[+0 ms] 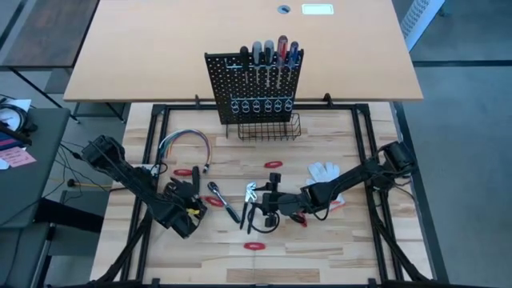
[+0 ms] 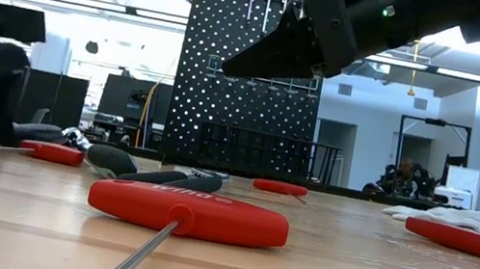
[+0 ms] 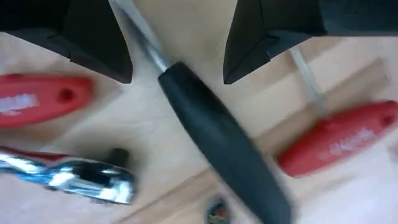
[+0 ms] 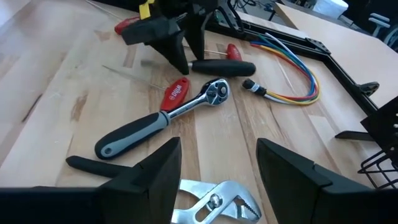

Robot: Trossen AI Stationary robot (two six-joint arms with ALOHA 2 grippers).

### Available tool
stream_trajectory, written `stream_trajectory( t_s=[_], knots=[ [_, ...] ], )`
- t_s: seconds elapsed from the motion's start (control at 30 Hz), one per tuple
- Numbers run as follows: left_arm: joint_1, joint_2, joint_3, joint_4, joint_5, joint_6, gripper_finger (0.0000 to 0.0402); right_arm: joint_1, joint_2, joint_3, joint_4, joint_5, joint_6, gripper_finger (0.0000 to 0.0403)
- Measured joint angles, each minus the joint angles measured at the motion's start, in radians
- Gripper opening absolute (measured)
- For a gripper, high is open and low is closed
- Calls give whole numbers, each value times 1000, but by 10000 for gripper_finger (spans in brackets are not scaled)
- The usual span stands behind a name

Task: Hang tools onto peg board
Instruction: Hang the black corx screw onto the black pegboard

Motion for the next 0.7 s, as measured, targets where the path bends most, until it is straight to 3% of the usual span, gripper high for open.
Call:
stream_trajectory(
  t_s=[0.43,0.7],
  knots=[
    [8,-76,-3,-66,21,209,249,0,0,0,0,0,0,214],
    [-68,-165,6,-76,110,96,249,2,0,0,-9,0,6,214]
  ],
)
